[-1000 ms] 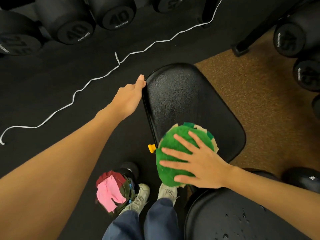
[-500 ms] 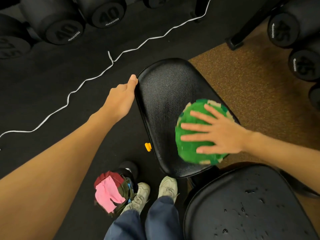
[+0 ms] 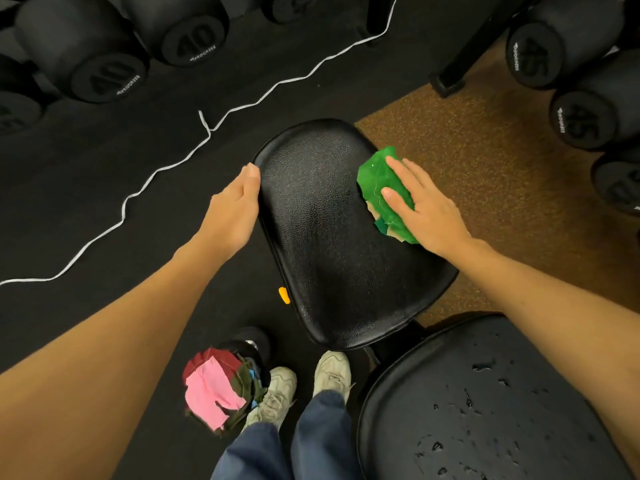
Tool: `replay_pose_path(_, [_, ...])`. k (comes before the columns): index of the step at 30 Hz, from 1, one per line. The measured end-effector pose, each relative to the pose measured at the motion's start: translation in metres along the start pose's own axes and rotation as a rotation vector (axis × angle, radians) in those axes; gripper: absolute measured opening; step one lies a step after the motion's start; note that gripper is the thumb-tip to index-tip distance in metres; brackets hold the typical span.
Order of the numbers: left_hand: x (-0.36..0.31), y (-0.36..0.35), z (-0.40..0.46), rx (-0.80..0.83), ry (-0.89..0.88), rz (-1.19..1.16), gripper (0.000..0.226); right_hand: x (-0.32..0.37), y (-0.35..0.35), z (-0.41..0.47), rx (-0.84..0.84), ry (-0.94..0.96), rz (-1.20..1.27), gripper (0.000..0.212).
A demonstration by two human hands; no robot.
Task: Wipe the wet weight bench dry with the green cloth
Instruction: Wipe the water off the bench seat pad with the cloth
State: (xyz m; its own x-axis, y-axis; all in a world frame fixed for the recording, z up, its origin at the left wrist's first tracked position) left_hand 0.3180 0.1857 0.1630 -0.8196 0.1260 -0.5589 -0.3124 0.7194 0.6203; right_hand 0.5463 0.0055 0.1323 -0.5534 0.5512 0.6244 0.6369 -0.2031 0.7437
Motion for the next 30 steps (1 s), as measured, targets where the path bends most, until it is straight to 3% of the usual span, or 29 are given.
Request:
replay_pose_path(3, [-0.001, -0.011, -0.008, -0.018, -0.083, -0.05, 0.024, -0.013, 0.0, -0.03, -0.095, -0.143, -0.074, 0.052])
replay_pose_path(6, [-0.002, -0.022, -0.023, -0.078, -0.097, -0.058, 0.018, -0.017, -0.005, -0.064, -0.256, -0.303, -0.134, 0.054])
replay_pose_path(10, [0.018, -0.034, -0.034, -0.139, -0.12, -0.029, 0.057, -0.015, -0.026, -0.095, -0.412, -0.483, -0.113, 0.062])
replay_pose_path(16, [0.034, -0.035, -0.048, -0.15, -0.11, 0.037, 0.057, 0.026, -0.079, -0.141, -0.556, -0.676, 0.077, 0.068])
replay_pose_path(20, [0.027, -0.033, -0.056, -0.123, -0.181, 0.067, 0.056, 0.051, -0.095, -0.155, -0.639, -0.656, 0.068, 0.065])
replay_pose_path(23, [0.019, -0.036, -0.062, -0.098, -0.234, 0.073, 0.055, 0.056, -0.099, -0.16, -0.586, -0.713, 0.135, 0.059])
replay_pose_path(30, [0.011, -0.056, -0.078, -0.058, -0.337, 0.106, 0.053, 0.087, -0.12, -0.179, -0.648, -0.698, 0.21, 0.052])
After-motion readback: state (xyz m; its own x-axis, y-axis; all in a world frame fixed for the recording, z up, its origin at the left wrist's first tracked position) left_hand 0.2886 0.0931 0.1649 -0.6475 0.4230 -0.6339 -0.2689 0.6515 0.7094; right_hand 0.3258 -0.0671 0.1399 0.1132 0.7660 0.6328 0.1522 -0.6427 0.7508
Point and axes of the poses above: each hand's wrist, its own z-axis towards the middle knuckle, its own y-axis out of the back of the hand, x = y × z, the point moved 5 cm from there along z, towards the middle knuckle, and after that the axes turned 11 degrees about z, right-handed, at the moved point
